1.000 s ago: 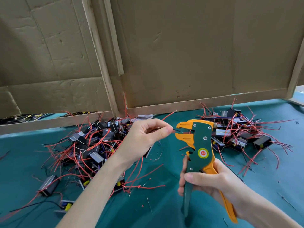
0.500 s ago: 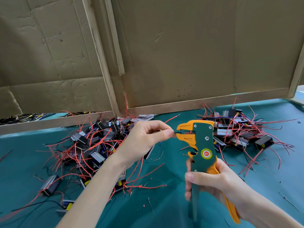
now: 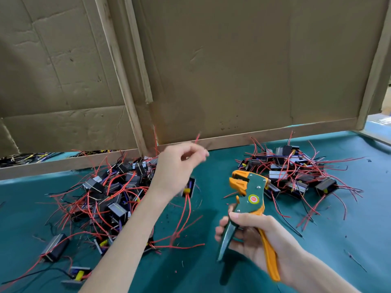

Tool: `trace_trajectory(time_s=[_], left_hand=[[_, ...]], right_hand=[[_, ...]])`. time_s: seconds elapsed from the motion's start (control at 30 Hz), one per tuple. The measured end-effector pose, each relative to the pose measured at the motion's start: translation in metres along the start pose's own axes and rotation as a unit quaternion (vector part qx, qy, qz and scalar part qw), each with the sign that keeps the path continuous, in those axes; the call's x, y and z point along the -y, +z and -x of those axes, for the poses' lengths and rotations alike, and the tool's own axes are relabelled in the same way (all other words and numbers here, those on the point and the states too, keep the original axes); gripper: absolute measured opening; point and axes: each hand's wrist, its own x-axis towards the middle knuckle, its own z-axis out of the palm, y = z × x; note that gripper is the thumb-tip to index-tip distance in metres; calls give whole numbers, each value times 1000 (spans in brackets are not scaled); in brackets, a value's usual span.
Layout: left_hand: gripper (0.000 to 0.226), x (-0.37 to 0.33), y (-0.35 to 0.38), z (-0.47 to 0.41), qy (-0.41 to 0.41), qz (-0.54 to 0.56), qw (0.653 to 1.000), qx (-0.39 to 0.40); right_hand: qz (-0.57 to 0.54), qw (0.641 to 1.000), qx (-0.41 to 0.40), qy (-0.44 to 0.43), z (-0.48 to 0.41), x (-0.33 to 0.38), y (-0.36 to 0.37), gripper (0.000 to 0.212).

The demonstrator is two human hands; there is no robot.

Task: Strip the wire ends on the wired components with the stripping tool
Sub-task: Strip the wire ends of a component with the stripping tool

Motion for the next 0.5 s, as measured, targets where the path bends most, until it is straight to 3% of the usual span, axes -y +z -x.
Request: trace_trajectory(time_s=[0.07,0.17,0.27,0.33,0.43,0.5], left_hand=[[14,-21,10,-20,7,85,994,-64],[11,-53,44,-53,-13,221,971,-85],[19,-83,85,-73,-60,348,935,-42],[27,-92,103,-76,-82,403,911,33],[46,-80,108,-70,-88,322,922,197],[42,-60,98,-64,-72,217,943,240]], right_hand=[[-7,1000,-10,0,-1,2,-2,18],[-25,999,-22,11,0,3,-3,9],[-47,998,-10,29,0,2,-3,21],[-49,998,1,46,-1,0,-5,38],[-38,998,1,51,-2,-1,-8,47],[-38,998,-1,51,-2,-1,-9,38]])
